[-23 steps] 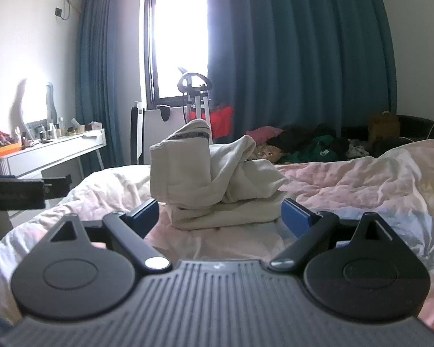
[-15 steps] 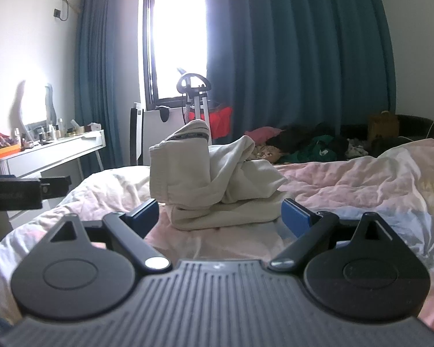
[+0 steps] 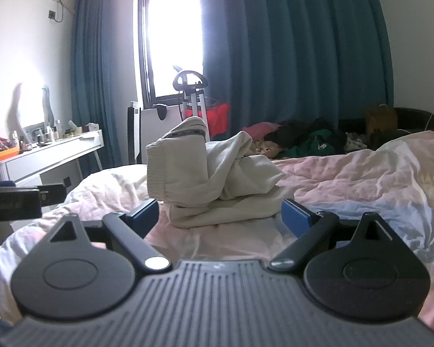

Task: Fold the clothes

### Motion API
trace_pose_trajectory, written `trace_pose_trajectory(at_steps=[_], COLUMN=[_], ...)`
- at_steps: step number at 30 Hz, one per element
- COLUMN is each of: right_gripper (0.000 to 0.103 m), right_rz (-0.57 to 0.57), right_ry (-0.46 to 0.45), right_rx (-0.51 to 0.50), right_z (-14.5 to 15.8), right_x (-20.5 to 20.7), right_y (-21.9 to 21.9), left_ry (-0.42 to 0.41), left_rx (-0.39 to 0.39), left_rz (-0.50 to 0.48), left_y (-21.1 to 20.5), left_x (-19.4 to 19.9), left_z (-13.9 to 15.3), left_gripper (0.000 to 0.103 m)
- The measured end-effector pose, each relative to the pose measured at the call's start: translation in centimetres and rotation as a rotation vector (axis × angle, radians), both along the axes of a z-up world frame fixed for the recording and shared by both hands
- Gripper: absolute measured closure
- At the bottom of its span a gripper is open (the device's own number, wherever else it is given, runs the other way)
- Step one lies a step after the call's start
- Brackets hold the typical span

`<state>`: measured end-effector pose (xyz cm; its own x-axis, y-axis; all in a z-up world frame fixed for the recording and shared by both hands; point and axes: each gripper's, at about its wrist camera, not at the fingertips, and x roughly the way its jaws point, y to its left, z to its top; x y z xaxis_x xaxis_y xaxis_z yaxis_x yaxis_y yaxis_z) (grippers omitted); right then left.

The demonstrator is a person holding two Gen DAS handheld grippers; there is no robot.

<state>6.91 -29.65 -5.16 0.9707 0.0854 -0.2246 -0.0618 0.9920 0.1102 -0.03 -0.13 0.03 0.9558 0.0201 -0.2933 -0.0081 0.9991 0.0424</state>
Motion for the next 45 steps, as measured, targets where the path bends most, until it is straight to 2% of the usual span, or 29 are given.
trace_pose_trajectory(at_steps=[15, 20, 25, 31, 35, 40, 45], right_gripper=[0.01, 0.01, 0.01, 0.01, 0.01, 0.01, 0.011], right_rz=[-0.018, -0.027, -0.061, -0.1, -0.11, -0.118, -0.093], right_ry=[0.017, 0.013, 0.007, 0.02, 0.025, 0.044, 0.042], right_rx=[0.01, 0.01, 0.034, 0.074, 0.076, 0.043, -0.016], right_z=[0.0, 0.1, 0.3, 0.2, 0.1, -0.2, 0.2], right_x=[0.3, 0.4, 0.1, 0.2, 0.4, 1.3, 3.2], right_y=[-0.4, -0.7, -1.9, -3.2, -3.6, -3.4, -1.5], left_ry=[0.03, 0.038, 0.035, 0.032, -0.002, 0.0, 0.005], left_rx=[-0.004, 0.013, 0.016, 0.044, 0.039, 0.01, 0.049], left_rz=[-0.006, -0.055, -0.108, -0.16, -0.122, -0.066, -0.056], left_y=[0.2, -0.5, -1.6, -3.7, -4.0, -2.6, -0.1], left_x=[0.5, 1.2, 2.6, 5.1, 6.2, 7.2, 7.9], left_z=[-0.7, -0.7, 0.7, 4.3, 4.5, 2.5, 1.4], left_gripper=[0.0, 0.0, 0.0, 0.0, 0.0, 0.0, 0.0])
